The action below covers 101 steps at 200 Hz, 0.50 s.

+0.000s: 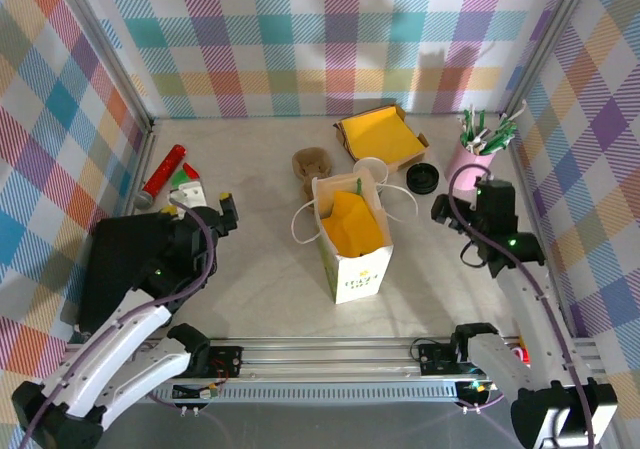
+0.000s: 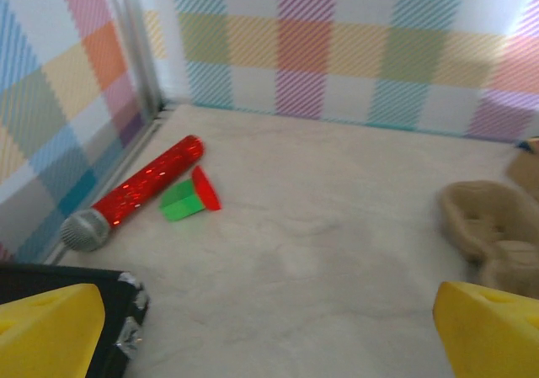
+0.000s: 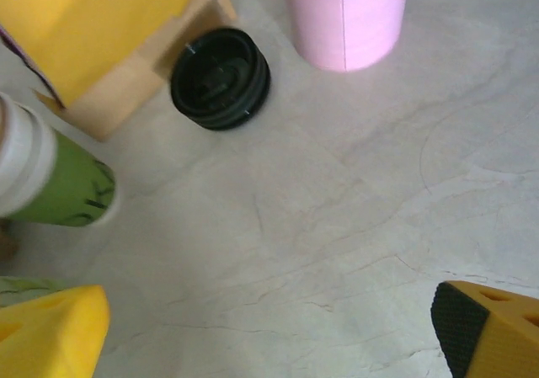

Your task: Pack the takeout coffee

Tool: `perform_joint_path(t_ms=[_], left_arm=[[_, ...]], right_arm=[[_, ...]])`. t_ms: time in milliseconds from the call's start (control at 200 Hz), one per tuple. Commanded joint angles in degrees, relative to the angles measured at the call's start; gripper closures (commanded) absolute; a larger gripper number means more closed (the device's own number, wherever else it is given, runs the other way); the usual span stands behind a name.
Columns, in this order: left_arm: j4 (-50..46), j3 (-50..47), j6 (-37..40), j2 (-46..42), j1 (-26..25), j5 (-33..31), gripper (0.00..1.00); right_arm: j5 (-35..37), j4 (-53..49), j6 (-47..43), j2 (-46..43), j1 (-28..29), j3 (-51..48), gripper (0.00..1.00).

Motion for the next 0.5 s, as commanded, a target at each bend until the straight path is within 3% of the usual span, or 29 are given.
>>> perform_joint_path(t_ms=[0, 265, 500], left_arm=[[10.1, -5.8, 0.7, 0.2, 6.0, 1.6, 0.0], [26.8, -19.1, 2.3, 3.5, 17.9, 7.5, 0.0], [48.8, -23.6, 6.0, 18.8, 21.0, 15.4, 0.0]], right_arm=[[3.6, 17.4, -2.7, -0.7, -0.5, -7.4, 0.01], [2.9, 44.3, -11.8, 6.5, -0.6, -22.6, 0.01], [-5.2, 60.6, -17.4, 13.2, -0.5, -26.6, 0.01]])
